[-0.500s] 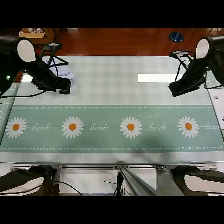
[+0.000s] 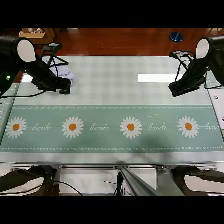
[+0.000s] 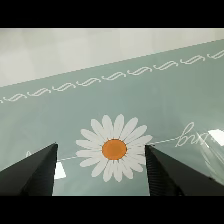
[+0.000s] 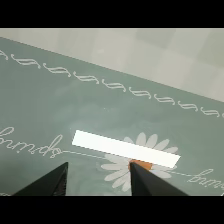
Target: Fold the shirts.
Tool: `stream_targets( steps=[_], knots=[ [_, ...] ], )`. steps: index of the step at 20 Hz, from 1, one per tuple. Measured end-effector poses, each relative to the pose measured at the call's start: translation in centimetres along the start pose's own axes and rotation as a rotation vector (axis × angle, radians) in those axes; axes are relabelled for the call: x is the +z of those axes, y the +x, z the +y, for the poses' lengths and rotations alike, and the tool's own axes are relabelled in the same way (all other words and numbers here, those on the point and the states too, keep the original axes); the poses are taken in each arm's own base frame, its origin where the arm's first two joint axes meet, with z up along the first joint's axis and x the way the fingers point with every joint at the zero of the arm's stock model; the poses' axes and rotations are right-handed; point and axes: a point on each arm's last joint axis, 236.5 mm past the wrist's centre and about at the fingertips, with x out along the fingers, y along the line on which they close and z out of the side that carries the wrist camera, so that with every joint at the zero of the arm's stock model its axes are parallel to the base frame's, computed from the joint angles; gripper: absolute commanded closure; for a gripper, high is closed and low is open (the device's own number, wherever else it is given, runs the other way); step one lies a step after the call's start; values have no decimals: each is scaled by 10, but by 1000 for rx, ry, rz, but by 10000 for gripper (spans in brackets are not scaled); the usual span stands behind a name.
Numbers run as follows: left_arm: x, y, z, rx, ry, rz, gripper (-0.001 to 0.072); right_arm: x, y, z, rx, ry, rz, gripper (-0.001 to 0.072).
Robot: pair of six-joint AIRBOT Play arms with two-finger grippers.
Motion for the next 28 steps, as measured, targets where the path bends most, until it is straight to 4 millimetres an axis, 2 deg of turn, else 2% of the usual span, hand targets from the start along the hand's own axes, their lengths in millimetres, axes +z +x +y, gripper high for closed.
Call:
stream_targets(
  steps=[3,7,12,18,23,25,28],
  knots=[
    [0,0,2,10,83,0,65,1,0,-2,-11,-43,-3,264],
    [0,0,7,31,307,3,65,10,-1,-23,-101,-179,-35,264],
    [0,1,7,29,387,6,64,19,-3,-36,-153,-198,-66,264],
    [-1,5,-19,-83,315,5,65,33,-3,-24,-104,-130,-133,264],
    [-1,17,-37,-165,290,34,66,44,-4,-9,-41,-96,-187,264],
    [10,26,-32,-138,286,6,66,47,-5,-4,-18,-66,-200,264],
    [46,35,8,33,238,-103,64,48,-5,-1,0,-31,-206,264]
  ],
)
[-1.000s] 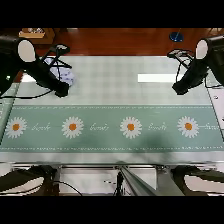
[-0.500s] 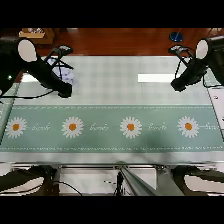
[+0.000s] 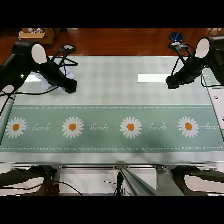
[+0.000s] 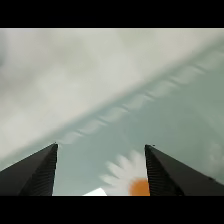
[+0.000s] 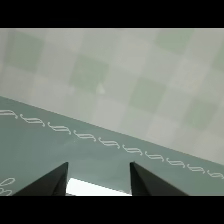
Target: Fold the shirts.
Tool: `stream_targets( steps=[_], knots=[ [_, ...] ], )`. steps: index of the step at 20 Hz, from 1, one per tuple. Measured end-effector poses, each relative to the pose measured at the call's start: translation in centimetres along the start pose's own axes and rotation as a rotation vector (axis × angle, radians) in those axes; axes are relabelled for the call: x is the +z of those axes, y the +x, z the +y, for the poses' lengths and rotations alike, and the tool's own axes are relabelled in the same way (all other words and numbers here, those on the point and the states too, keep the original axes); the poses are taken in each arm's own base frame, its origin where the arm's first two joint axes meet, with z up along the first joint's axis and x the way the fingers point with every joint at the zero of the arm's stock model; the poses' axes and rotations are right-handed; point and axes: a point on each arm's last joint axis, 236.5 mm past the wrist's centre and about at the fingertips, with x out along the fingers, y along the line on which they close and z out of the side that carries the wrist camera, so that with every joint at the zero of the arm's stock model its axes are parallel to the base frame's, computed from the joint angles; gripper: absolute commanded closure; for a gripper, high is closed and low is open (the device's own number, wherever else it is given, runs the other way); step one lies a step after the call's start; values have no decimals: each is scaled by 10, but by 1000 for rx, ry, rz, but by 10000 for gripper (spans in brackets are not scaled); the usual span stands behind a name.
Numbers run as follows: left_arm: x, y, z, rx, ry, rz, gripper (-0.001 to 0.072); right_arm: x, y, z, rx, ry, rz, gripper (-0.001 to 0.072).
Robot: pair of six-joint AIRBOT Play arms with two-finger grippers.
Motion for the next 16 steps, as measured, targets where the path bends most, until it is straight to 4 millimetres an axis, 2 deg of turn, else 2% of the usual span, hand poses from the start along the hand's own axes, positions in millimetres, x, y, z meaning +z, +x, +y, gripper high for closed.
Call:
stream_targets(
  steps=[5,6,8,11,14,15,16],
  knots=[
    [52,-5,107,250,-220,-285,63,0,0,3,13,24,-2,264],
    [59,-5,127,268,-287,-343,63,1,0,3,15,25,-2,264],
    [65,4,158,276,-394,-411,11,1,0,3,15,28,-3,264],
    [60,38,180,238,-521,-414,11,2,0,4,17,29,-9,264],
    [49,78,182,194,-586,-358,27,5,0,3,16,31,-20,264],
    [45,92,180,178,-591,-333,68,5,0,3,15,32,-22,264],
    [40,105,177,164,-591,-306,398,6,0,3,16,32,-26,265]
  ],
)
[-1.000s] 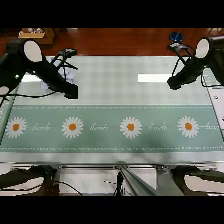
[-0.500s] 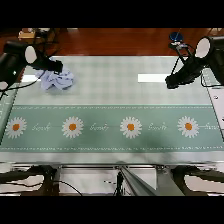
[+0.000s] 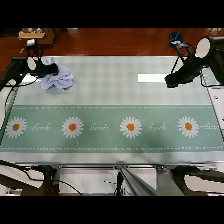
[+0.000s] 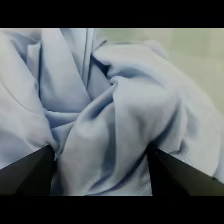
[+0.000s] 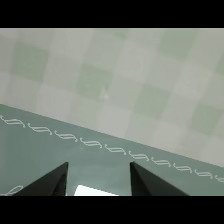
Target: Fold the shirts.
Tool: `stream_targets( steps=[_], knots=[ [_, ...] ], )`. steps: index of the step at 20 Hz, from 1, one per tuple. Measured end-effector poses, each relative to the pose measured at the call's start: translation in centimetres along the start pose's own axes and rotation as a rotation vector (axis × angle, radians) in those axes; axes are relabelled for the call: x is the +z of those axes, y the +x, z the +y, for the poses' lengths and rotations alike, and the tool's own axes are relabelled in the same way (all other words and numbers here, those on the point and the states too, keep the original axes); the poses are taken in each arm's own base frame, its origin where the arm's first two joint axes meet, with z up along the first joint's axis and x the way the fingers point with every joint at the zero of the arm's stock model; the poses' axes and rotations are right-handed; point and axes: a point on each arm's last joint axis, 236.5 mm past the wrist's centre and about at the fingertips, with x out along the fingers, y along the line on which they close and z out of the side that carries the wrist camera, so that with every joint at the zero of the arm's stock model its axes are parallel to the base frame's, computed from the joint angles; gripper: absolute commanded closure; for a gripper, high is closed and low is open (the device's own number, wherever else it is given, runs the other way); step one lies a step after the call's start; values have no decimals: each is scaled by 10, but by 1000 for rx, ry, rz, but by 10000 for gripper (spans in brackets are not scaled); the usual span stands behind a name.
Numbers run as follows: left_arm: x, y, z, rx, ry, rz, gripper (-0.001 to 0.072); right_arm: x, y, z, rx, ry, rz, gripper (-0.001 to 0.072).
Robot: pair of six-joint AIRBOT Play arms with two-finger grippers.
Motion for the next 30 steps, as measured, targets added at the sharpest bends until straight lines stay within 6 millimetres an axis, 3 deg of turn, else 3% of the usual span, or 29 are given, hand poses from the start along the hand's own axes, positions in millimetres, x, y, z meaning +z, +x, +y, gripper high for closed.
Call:
stream_targets(
  steps=[1,3,5,6,7,8,9,11,12,14,16,18,20,21,23,25,30],
  knots=[
    [-10,8,-1,-6,0,34,676,0,0,0,2,1,0,265],
    [-22,17,0,-8,15,78,685,0,0,2,6,5,-1,265],
    [-21,12,0,-12,10,100,685,-2,0,3,15,7,6,265],
    [-15,4,-1,-14,11,102,685,-3,0,4,16,6,12,265],
    [4,-11,-3,-20,11,68,685,-5,0,4,17,6,19,268],
    [29,-33,-8,-33,10,12,685,-7,0,4,18,6,28,320],
    [52,-58,-14,-49,8,-37,685,-10,0,5,21,2,41,364],
    [102,-130,-35,-105,13,-177,685,-18,-1,6,26,-7,78,367],
    [124,-174,-50,-145,26,-257,685,-24,-1,6,28,-12,100,367],
    [148,-263,-79,-217,77,-401,685,-35,-3,5,23,-20,150,367],
    [155,-355,-106,-295,126,-549,685,-45,-4,3,13,-26,191,367],
    [143,-428,-126,-367,169,-646,684,-54,-6,-1,0,-29,230,368],
    [126,-482,-140,-430,207,-709,685,-63,-9,-4,-13,-32,268,368],
    [115,-498,-145,-454,225,-713,685,-67,-11,-5,-18,-32,283,367],
    [95,-511,-155,-488,265,-682,685,-71,-17,-7,-27,-31,291,368],
    [76,-508,-166,-510,302,-622,685,-74,-25,-11,-42,-31,284,367],
    [35,-457,-207,-543,404,-409,685,-79,-53,-26,-74,8,217,367]
  ],
)
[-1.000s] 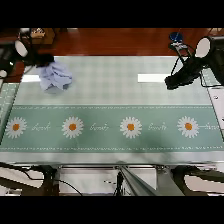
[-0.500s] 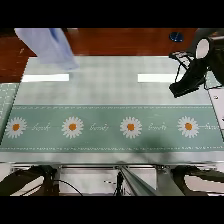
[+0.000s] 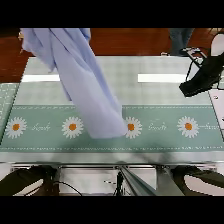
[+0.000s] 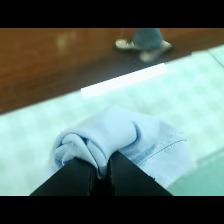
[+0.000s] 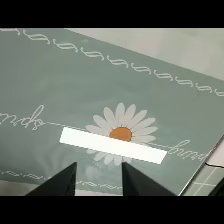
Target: Fold the shirts.
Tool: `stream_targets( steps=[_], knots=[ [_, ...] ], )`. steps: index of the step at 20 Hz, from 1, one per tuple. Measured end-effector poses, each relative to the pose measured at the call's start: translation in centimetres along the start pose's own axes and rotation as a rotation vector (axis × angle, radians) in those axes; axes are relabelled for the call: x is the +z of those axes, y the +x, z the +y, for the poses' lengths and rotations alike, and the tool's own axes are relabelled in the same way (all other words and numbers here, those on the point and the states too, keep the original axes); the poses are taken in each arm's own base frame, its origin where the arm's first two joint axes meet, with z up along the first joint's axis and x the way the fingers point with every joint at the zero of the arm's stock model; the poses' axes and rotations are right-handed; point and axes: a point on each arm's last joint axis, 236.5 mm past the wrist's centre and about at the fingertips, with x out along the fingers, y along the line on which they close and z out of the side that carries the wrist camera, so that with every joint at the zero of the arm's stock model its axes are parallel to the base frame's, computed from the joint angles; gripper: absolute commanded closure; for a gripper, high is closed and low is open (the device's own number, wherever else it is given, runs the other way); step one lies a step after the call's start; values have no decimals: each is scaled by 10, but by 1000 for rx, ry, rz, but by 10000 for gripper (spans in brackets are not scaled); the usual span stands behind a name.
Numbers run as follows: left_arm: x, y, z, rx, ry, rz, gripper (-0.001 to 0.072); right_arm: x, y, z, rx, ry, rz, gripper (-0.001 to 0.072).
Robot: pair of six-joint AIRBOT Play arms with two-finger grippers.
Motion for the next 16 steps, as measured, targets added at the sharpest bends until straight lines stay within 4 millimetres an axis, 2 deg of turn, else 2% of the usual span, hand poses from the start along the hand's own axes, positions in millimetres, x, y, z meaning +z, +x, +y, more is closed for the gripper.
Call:
stream_targets(
  steps=[2,4,9,11,12,13,14,16],
  knots=[
    [-21,30,-20,-49,19,86,685,-6,-10,-8,15,38,-32,367],
    [-47,62,-50,-113,47,180,685,-10,-19,-15,33,79,-73,367],
    [-121,140,-148,-273,159,378,663,-16,-35,-33,99,190,-171,359],
    [-155,164,-188,-327,214,442,398,-15,-39,-32,153,213,-202,358],
    [-170,173,-203,-349,248,464,330,-13,-40,-30,178,218,-215,358],
    [-184,177,-211,-360,280,495,314,-12,-41,-28,201,218,-225,359],
    [-194,180,-210,-348,312,523,314,-10,-41,-26,220,215,-230,361],
    [-201,180,-178,-261,364,579,308,-9,-41,-23,245,209,-234,362]
  ],
)
